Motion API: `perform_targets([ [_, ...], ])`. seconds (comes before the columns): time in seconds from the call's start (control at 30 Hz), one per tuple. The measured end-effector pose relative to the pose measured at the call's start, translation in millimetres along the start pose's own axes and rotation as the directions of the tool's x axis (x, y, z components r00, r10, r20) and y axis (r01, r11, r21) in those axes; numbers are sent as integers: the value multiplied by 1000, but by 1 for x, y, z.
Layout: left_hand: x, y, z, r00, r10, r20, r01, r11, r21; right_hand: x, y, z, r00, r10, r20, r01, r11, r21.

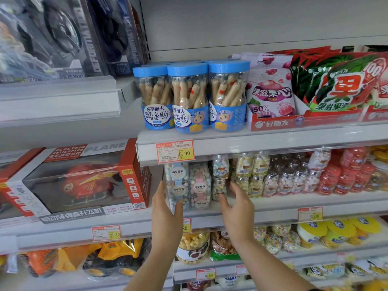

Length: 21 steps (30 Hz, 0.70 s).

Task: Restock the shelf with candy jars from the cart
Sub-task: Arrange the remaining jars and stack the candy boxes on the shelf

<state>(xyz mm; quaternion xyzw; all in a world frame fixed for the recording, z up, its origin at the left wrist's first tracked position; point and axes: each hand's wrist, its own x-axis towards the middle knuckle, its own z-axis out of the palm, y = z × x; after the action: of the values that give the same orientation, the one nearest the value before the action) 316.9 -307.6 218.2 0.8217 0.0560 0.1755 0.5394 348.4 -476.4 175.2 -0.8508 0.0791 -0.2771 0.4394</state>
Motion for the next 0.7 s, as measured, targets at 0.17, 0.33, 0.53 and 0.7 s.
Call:
perform_targets([
  [0.17,-42,12,5,968,230,-96,-228,973,34,-12,-5,-41,993,1,-120,21,983,181],
  [0.33,-52,34,46,958,226,174,-227,974,-15,12,10,-75,983,88,-161,-40,959,279],
  [0.53,-49,50,115,950,-3,311,12,1000,-29,43,30,-95,992,127,-29,-115,958,263],
  [0.7,-42,64,153,975,-72,209,80,996,-30,41,49,-97,993,64,104,-84,976,203],
])
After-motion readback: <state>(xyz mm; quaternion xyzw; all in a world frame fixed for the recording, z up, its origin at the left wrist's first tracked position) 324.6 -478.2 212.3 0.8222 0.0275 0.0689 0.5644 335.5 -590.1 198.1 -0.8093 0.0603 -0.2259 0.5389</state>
